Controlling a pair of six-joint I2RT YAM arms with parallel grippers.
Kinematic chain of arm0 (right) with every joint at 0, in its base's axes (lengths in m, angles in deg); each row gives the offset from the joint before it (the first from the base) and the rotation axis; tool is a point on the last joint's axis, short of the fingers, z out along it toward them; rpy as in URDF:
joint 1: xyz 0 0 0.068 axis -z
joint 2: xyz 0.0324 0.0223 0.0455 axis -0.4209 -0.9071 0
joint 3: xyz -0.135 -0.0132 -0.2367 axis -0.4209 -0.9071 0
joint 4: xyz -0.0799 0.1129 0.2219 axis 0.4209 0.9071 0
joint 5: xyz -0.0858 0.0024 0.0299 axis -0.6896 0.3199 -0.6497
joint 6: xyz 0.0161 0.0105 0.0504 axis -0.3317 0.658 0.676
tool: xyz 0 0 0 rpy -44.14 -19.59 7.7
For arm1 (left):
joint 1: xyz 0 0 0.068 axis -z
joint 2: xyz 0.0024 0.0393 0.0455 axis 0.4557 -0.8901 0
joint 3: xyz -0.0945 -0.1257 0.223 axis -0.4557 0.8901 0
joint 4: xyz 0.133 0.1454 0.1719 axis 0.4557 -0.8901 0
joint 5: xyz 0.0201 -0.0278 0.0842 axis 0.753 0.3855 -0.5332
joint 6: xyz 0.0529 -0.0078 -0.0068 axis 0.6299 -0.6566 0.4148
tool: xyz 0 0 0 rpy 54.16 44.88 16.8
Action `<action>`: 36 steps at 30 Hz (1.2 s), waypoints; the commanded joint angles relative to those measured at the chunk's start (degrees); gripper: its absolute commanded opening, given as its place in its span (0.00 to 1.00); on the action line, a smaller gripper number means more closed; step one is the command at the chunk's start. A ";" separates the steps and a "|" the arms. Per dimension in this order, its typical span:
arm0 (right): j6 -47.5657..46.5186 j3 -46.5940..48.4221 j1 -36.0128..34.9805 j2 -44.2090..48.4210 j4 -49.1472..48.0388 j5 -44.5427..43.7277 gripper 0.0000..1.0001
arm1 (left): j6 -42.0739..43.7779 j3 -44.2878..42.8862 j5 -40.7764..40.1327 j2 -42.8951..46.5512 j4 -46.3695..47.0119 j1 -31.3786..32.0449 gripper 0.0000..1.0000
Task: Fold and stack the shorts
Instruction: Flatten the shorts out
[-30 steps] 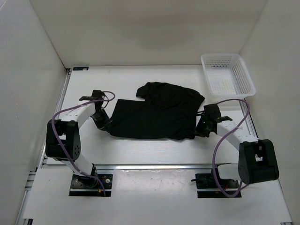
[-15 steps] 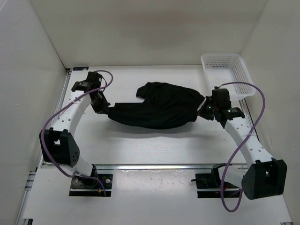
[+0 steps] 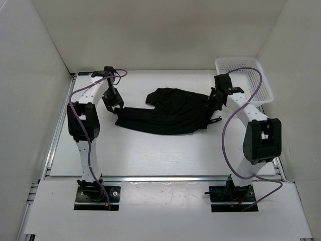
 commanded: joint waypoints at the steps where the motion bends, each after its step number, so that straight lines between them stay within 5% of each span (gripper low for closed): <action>1: -1.77 7.04 0.46 -3.81 1.91 -1.18 0.09 | 2.08 -6.50 3.29 -1.32 -2.49 -1.88 0.61; 2: -1.77 7.06 0.46 -4.51 2.54 -0.57 0.15 | 2.60 -7.13 3.29 -1.33 -3.02 -1.89 0.93; 3: -1.16 7.06 0.46 -4.52 2.55 -0.56 0.20 | 2.61 -7.14 3.29 -1.33 -3.02 -1.89 1.00; 7: 0.08 3.64 0.46 -0.92 2.55 -2.32 0.41 | 2.61 -3.12 -0.13 3.84 -2.41 -2.58 1.00; 9: 1.22 0.75 0.46 1.71 1.93 -2.32 0.41 | 2.09 0.05 -0.66 6.22 -0.83 -2.59 1.00; 11: 1.83 -1.10 -0.94 3.82 1.93 -2.85 0.41 | 2.08 5.06 -0.66 9.30 1.01 -2.59 0.72; 13: 3.32 -3.90 -1.64 5.66 1.93 -3.37 0.41 | 2.08 7.53 0.66 9.92 3.04 -1.81 0.56; 14: 3.33 -4.62 -1.65 5.68 1.32 -2.85 0.52 | 2.08 8.93 1.35 9.92 3.04 -1.80 0.49; 16: 4.03 -5.15 -2.79 7.16 1.32 -2.14 0.61 | 2.08 9.47 1.98 9.92 4.09 -0.83 0.51; 18: 4.56 -6.47 -4.55 7.78 1.32 -3.20 0.64 | 2.08 10.87 3.11 7.73 4.88 -0.22 0.74; 21: 5.62 -6.47 -6.13 7.79 1.32 -2.67 0.61 | 2.08 9.31 3.65 4.83 5.68 -0.22 0.95; 27: 12.20 -4.28 -10.52 5.16 1.32 -2.40 0.60 | 1.55 1.49 4.70 -2.89 4.98 -0.22 0.98; 32: 18.17 -0.85 -7.81 -3.88 2.11 -1.70 0.57 | 0.41 -2.83 4.70 -6.24 4.45 -0.22 0.81; 36: 19.59 2.13 -7.80 -8.03 1.58 -4.68 0.48 | 0.41 -5.29 4.70 -7.66 3.92 -0.22 0.38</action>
